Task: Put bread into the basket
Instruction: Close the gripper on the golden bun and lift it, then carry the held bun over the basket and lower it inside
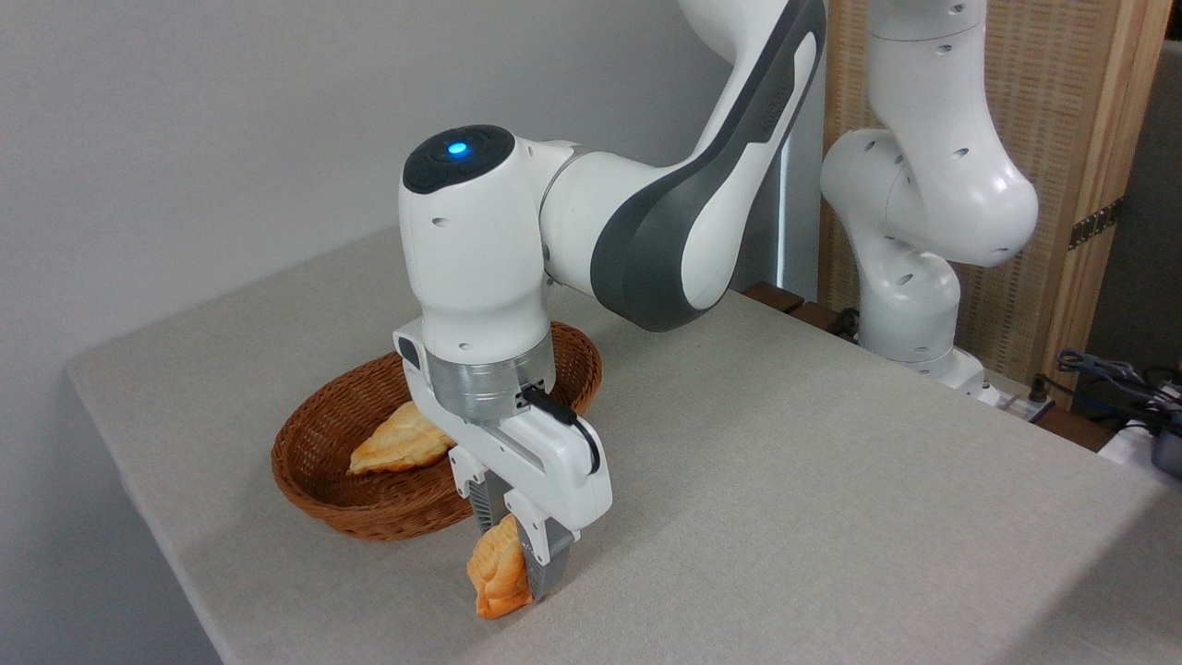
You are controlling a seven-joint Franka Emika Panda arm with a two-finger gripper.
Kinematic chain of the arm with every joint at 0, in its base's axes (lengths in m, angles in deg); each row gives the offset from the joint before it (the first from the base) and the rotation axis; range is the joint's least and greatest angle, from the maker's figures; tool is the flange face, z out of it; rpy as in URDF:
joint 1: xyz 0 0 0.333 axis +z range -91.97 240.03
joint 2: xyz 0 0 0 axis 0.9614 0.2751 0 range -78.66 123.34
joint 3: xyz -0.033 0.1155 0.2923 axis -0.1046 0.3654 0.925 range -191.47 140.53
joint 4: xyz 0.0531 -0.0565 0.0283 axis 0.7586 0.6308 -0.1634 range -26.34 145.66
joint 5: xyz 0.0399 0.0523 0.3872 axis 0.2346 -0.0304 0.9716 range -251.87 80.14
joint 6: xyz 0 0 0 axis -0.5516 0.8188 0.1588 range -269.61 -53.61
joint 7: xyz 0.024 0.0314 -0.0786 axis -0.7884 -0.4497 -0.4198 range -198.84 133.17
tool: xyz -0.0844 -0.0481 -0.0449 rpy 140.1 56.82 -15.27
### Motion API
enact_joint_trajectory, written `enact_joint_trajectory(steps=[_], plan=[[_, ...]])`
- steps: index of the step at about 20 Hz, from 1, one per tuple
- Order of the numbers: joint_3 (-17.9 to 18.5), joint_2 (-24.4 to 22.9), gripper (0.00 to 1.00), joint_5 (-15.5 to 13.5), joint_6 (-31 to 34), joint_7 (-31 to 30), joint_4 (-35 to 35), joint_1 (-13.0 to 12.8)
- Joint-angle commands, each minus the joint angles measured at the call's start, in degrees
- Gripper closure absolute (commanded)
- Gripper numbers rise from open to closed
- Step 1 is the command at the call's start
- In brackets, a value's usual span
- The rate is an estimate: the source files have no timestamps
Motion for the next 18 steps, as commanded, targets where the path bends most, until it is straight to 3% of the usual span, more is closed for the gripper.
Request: enact_joint_trajectory(steps=[1,9,12,15,18], plan=[[0.34,-0.33,0.63,-0.28,-1.3,1.35,-0.25,0.13],[0.43,-4.63,0.61,-1.33,-1.22,1.35,-0.51,0.13],[0.26,-7.26,0.58,-4.92,-1.22,1.35,-0.86,0.04],[-2.28,-9.37,0.58,-7.3,-1.22,1.27,-1.3,-0.04],[-5.44,-9.82,0.56,-7.4,-0.34,1.0,-1.3,-0.04]])
